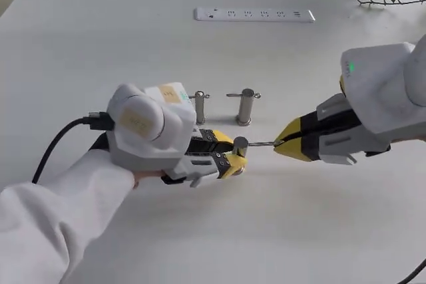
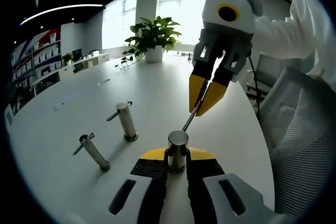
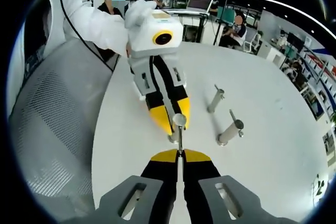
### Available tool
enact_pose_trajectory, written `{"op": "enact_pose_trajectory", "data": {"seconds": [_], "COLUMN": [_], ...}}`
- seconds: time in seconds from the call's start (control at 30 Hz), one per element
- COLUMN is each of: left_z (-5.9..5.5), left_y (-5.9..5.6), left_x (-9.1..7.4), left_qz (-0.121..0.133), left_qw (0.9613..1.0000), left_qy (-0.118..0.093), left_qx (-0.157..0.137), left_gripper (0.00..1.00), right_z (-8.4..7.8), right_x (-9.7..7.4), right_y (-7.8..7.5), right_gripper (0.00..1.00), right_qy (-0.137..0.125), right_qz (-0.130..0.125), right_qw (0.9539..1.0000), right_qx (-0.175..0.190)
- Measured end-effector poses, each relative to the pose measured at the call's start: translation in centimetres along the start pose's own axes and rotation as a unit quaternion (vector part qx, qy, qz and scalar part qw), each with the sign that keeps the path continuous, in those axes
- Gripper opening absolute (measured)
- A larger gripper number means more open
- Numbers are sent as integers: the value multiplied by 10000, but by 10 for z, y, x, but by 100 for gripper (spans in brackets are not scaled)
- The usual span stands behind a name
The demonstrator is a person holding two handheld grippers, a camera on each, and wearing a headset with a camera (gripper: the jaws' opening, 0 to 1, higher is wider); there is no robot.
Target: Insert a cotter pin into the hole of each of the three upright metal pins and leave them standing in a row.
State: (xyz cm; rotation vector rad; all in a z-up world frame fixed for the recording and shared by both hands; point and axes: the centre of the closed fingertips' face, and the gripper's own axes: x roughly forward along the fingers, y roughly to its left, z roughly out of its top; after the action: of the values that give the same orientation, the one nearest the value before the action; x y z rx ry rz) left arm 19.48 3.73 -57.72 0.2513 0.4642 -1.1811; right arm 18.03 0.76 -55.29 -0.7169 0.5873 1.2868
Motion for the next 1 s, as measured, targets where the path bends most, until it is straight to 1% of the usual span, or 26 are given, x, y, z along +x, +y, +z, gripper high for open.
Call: {"op": "enact_pose_trajectory", "data": {"seconds": [0.23, 0.37, 0.43, 0.5, 0.57, 0.73, 0.8, 0.83, 0.93, 1.0], "left_z": [-1, -1, -1, 0, 0, 0, 0, 0, -1, -1], "left_y": [1, 2, 2, 2, 1, 0, 0, -1, -1, -1], "left_x": [-1, -2, -2, -2, -1, -2, -2, -2, -2, -3], "left_qz": [-63, -60, -44, -23, -13, -12, -21, -20, -26, -24], "left_qw": [10000, 10000, 10000, 10000, 10000, 10000, 10000, 10000, 9999, 9999], "left_qy": [-19, -6, -3, 3, 5, 10, 27, 37, 61, 77], "left_qx": [44, 63, 60, 33, 39, -7, 22, 48, 95, 138], "left_gripper": [11, 11, 11, 11, 11, 11, 11, 11, 11, 11], "right_z": [-5, -6, 2, 2, 9, 23, 24, 23, 23, 20], "right_x": [8, 12, 14, 14, 15, 16, 17, 19, 18, 18], "right_y": [-5, -5, -3, -4, -2, 3, 4, 3, 5, 5], "right_gripper": [0, 0, 0, 0, 0, 0, 0, 0, 0, 0], "right_qy": [81, 144, 109, 143, 78, 29, 38, 64, 96, 136], "right_qz": [56, 125, 183, 201, 256, 324, 327, 320, 347, 353], "right_qw": [9999, 9998, 9997, 9995, 9994, 9990, 9990, 9988, 9982, 9972], "right_qx": [-78, -96, -147, -193, -217, -297, -318, -376, -488, -652]}}
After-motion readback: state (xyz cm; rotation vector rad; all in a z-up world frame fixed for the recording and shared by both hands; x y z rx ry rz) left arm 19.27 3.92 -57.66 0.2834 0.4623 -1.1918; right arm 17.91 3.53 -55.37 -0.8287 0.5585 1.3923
